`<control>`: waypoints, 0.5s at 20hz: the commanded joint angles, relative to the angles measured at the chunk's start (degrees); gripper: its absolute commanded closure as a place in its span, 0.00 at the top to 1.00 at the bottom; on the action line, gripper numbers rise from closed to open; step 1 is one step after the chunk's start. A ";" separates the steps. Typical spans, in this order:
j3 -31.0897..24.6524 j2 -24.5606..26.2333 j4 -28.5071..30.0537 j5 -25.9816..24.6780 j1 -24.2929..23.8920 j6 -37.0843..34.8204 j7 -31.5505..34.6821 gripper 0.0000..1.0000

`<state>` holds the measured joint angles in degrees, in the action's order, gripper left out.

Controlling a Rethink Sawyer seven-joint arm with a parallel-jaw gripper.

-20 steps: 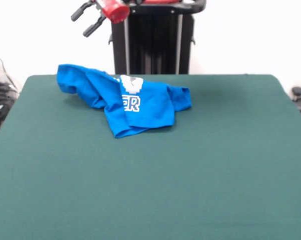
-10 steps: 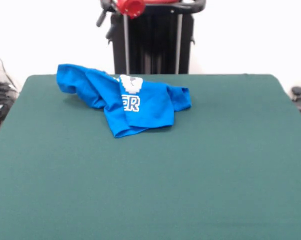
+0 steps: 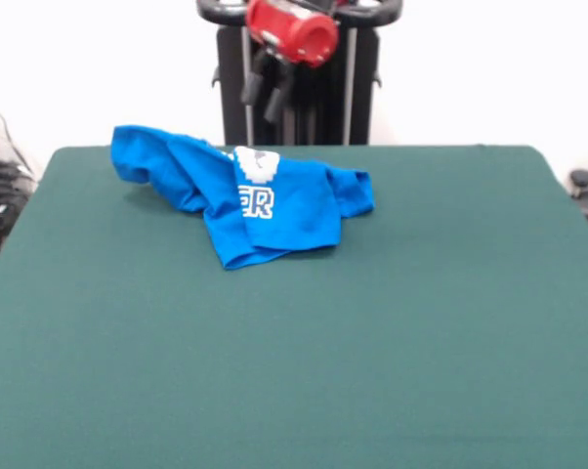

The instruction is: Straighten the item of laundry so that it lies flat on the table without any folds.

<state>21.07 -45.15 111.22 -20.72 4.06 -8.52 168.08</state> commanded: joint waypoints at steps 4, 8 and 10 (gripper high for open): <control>-11.44 -0.13 -6.76 0.86 1.44 -6.70 -4.46 1.00; -12.79 1.54 -7.46 2.30 1.15 -7.84 -2.76 1.00; -11.50 5.04 -8.21 2.18 2.67 -4.46 0.03 1.00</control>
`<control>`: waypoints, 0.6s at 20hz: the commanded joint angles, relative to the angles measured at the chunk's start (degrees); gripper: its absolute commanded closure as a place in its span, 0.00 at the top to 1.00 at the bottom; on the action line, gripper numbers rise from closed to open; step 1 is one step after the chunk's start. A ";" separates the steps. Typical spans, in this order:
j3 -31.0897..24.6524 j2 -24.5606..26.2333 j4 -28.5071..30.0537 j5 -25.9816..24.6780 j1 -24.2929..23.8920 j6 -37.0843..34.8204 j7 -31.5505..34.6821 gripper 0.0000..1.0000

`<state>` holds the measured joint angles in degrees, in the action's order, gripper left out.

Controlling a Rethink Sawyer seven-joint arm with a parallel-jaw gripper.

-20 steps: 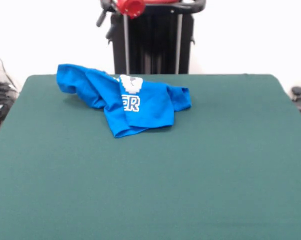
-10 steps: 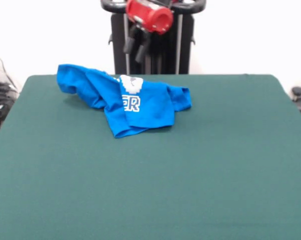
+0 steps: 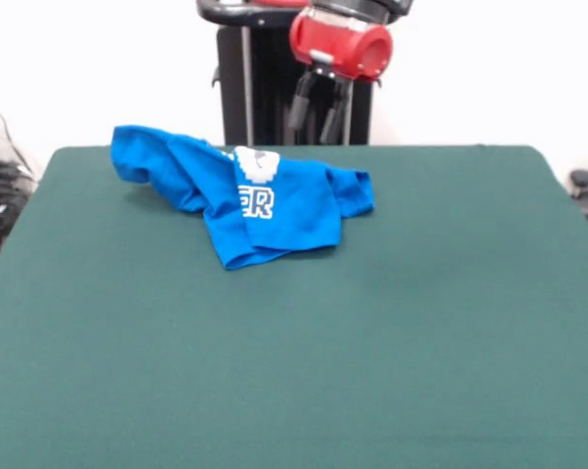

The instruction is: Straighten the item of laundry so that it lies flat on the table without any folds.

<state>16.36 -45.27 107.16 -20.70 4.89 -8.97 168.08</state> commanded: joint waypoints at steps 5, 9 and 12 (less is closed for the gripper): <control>0.88 15.58 -8.52 2.98 8.48 1.75 6.34 1.00; 4.45 19.56 -8.93 2.54 10.49 3.77 6.58 1.00; 5.38 20.44 -7.47 1.80 10.76 5.10 5.55 1.00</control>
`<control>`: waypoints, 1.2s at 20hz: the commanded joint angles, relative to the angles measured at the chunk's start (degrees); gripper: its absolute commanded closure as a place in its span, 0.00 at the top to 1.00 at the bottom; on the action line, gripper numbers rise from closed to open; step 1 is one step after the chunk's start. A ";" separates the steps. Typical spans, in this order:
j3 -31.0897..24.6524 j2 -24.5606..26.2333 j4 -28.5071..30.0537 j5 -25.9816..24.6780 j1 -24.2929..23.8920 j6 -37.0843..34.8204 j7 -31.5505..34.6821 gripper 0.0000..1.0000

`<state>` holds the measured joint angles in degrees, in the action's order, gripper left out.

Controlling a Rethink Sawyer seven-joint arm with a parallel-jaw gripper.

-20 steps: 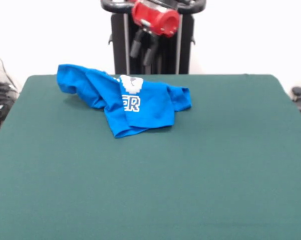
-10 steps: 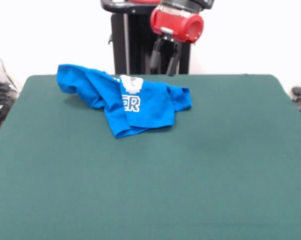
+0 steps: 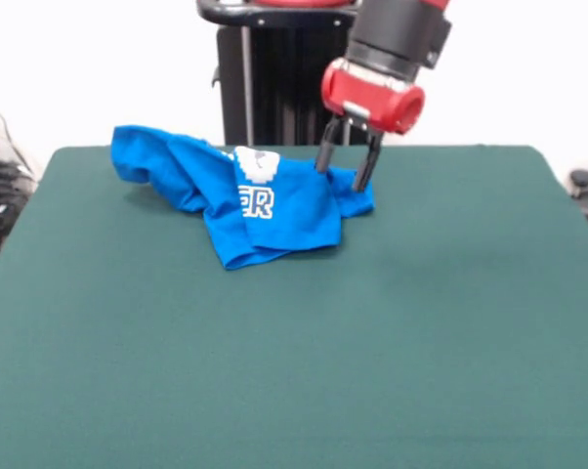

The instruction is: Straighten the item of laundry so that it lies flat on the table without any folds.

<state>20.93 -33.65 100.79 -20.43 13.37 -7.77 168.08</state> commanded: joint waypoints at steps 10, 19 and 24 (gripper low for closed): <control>12.17 25.06 -1.13 9.62 13.42 11.78 11.44 1.00; 7.02 22.21 -0.05 8.84 8.49 14.29 4.22 1.00; 1.55 14.95 2.22 7.26 5.25 10.30 2.27 0.00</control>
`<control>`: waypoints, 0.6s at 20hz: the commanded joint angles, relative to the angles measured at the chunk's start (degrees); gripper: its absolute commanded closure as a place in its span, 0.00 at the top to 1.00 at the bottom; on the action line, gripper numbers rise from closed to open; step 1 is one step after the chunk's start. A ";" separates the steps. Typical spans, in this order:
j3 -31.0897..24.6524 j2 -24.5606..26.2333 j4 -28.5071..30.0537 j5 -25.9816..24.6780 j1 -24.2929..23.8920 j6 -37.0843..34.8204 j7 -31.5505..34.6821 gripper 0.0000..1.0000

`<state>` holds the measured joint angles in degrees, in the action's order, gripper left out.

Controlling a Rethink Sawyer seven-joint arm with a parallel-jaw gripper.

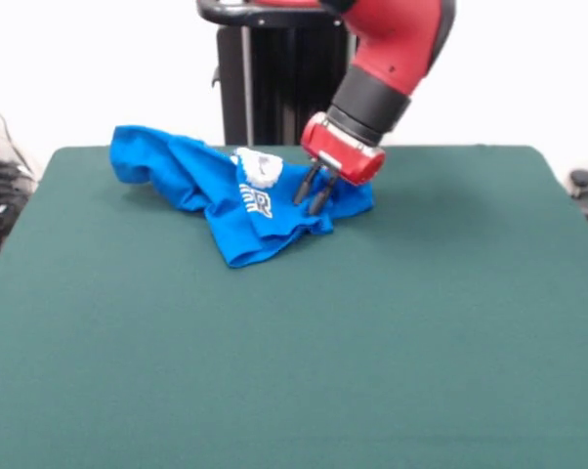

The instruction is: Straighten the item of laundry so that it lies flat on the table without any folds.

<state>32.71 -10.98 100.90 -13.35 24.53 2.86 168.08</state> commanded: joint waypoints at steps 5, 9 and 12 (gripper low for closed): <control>-13.37 -19.21 5.53 -1.32 -8.43 -6.98 -1.04 0.00; -18.45 -30.87 8.57 -3.25 -14.46 -16.46 -7.35 0.00; -22.92 -35.51 9.98 -2.99 -18.10 -19.95 -9.43 0.00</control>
<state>23.89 -32.41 106.06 -15.20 10.83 -4.25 168.08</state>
